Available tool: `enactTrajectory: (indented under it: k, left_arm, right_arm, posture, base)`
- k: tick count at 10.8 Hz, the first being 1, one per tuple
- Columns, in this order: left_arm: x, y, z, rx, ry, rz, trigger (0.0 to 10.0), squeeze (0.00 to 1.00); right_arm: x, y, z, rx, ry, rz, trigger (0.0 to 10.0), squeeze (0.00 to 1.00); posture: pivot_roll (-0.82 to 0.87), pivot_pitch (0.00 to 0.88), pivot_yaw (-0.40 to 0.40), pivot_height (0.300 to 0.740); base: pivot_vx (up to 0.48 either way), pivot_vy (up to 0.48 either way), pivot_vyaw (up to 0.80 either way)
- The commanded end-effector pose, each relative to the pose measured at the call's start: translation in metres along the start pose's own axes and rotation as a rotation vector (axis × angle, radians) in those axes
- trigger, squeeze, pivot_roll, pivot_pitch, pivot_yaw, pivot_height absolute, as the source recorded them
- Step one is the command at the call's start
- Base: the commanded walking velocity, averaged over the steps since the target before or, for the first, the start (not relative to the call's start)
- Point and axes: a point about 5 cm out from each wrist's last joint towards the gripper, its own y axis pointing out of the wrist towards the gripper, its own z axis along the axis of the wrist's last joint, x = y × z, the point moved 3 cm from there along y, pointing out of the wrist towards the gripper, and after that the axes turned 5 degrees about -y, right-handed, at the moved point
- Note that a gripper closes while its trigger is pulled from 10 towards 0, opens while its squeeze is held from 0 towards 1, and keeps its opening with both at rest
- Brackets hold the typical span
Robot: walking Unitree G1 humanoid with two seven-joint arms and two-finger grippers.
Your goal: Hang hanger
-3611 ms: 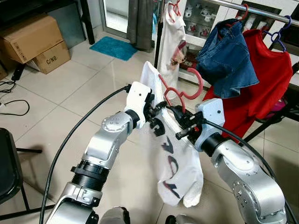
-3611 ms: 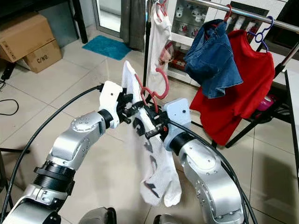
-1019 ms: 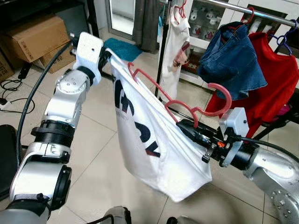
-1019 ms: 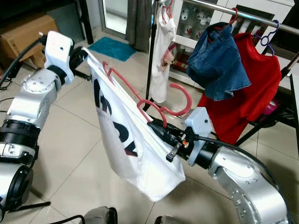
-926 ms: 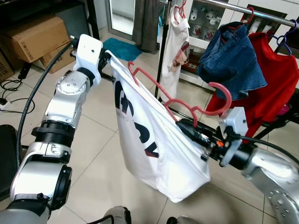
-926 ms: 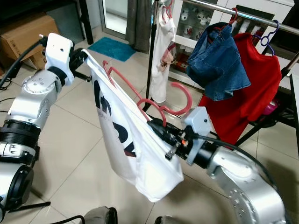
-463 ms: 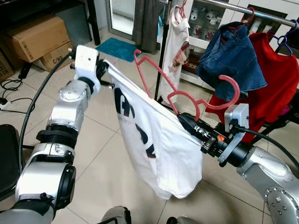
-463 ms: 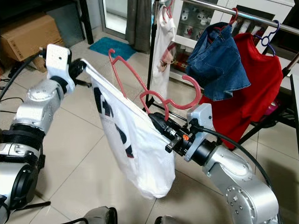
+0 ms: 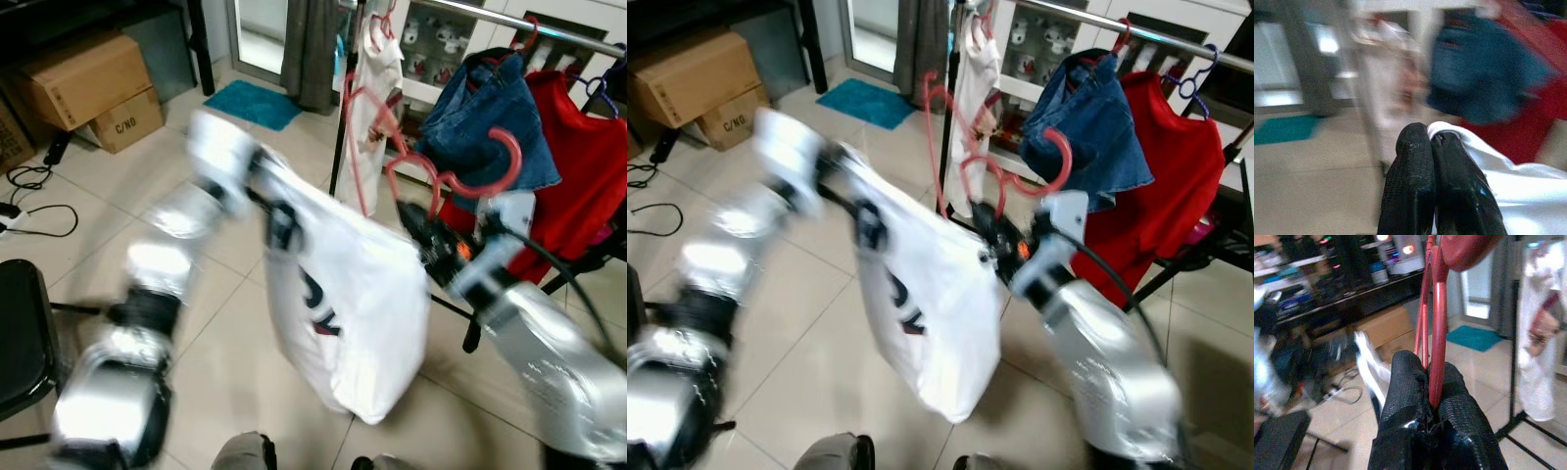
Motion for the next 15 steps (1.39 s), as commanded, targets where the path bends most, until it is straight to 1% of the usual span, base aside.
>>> enactTrajectory:
  k: [1, 2, 3, 4, 5, 6, 7, 8, 9, 10, 11, 12, 13, 14, 15]
  left_arm:
    - [0.017, 0.002, 0.016, 0.04, 0.013, -0.082, 0.0, 0.0]
    - [0.046, -0.005, 0.017, 0.044, -0.009, -0.198, 0.0, 0.0]
    - [0.061, -0.014, 0.017, 0.048, -0.024, -0.261, 0.0, 0.0]
    - [0.061, -0.018, 0.017, 0.047, -0.027, -0.258, 0.0, 0.0]
    - [0.058, -0.026, 0.016, 0.041, -0.037, -0.231, 0.0, 0.0]
    - [0.051, -0.034, 0.014, 0.039, -0.055, -0.182, 0.0, 0.0]
    - [0.037, -0.042, 0.01, 0.043, -0.098, -0.066, 0.0, 0.0]
    - [0.029, -0.046, 0.006, 0.038, -0.114, 0.004, 0.6, 0.0]
    - [0.005, -0.059, -0.013, -0.017, -0.134, 0.207, 10.0, 0.0]
    - [-0.008, -0.075, -0.033, -0.087, -0.171, 0.334, 10.0, 0.0]
    - [-0.008, -0.083, -0.039, -0.099, -0.17, 0.37, 10.0, 0.0]
    - [-0.011, -0.091, -0.046, -0.116, -0.169, 0.452, 10.0, 0.0]
    - [-0.008, -0.09, -0.045, -0.104, -0.174, 0.447, 10.0, 0.0]
    - [-0.004, -0.087, -0.041, -0.079, -0.162, 0.455, 10.0, 0.0]
    - [0.003, -0.082, -0.036, -0.036, -0.168, 0.444, 10.0, 0.0]
  right_arm:
    - [0.007, 0.001, 0.003, 0.016, -0.014, -0.057, 0.0, 0.0]
    - [0.012, 0.007, 0.004, 0.049, 0.011, -0.13, 0.0, 0.0]
    - [0.026, 0.011, 0.005, 0.076, 0.027, -0.256, 0.0, 0.0]
    - [0.033, 0.012, 0.004, 0.078, 0.026, -0.308, 0.0, 0.0]
    - [0.044, 0.011, 0.0, 0.072, 0.019, -0.387, 0.0, 0.0]
    - [0.051, 0.01, -0.003, 0.053, -0.017, -0.419, 0.0, 0.0]
    - [0.051, 0.008, -0.01, 0.003, -0.081, -0.411, 9.5, 0.0]
    - [0.05, 0.007, -0.014, -0.022, -0.098, -0.405, 10.0, 0.0]
    - [0.044, 0.0, -0.024, -0.077, -0.112, -0.381, 10.0, 0.0]
    - [0.04, -0.011, -0.04, -0.14, -0.125, -0.392, 10.0, 0.0]
    - [0.037, -0.02, -0.05, -0.168, -0.15, -0.406, 10.0, 0.0]
    - [0.027, -0.03, -0.056, -0.187, -0.246, -0.378, 10.0, 0.0]
    - [0.028, -0.033, -0.05, -0.129, -0.274, -0.441, 10.0, 0.0]
    - [0.028, -0.033, -0.046, -0.083, -0.177, -0.514, 10.0, 0.0]
    - [0.022, -0.027, -0.036, 0.028, -0.09, -0.447, 10.0, 0.0]
  posture:
    - [0.02, 0.019, -0.016, 0.74]
    - [0.02, 0.018, -0.018, 0.74]
    - [0.03, 0.019, -0.027, 0.74]
    - [0.03, 0.019, -0.027, 0.74]
    - [0.04, 0.022, -0.027, 0.74]
    - [0.04, 0.023, -0.027, 0.74]
    - [0.05, 0.023, -0.027, 0.74]
    - [0.05, 0.024, -0.027, 0.74]
    - [0.04, 0.03, -0.017, 0.74]
    - [0.03, 0.035, -0.015, 0.74]
    - [0.02, 0.033, -0.019, 0.74]
    - [0.02, 0.035, -0.015, 0.74]
    - [0.02, 0.042, -0.007, 0.74]
    - [0.02, 0.046, -0.005, 0.74]
    - [0.01, 0.047, -0.007, 0.74]
  base:
    - [0.0, 0.0, 0.0]
    - [0.0, 0.0, 0.0]
    - [0.0, 0.0, 0.0]
    - [0.0, 0.0, 0.0]
    - [0.0, 0.0, 0.0]
    - [0.0, 0.0, 0.0]
    - [0.0, 0.0, 0.0]
    - [0.0, 0.0, 0.0]
    - [0.0, 0.0, 0.0]
    - [0.0, 0.0, -0.77]
    - [0.0, 0.0, -0.77]
    - [0.0, 0.0, -0.78]
    - [0.0, 0.0, -0.79]
    - [0.0, 0.0, -0.79]
    - [0.0, 0.0, -0.77]
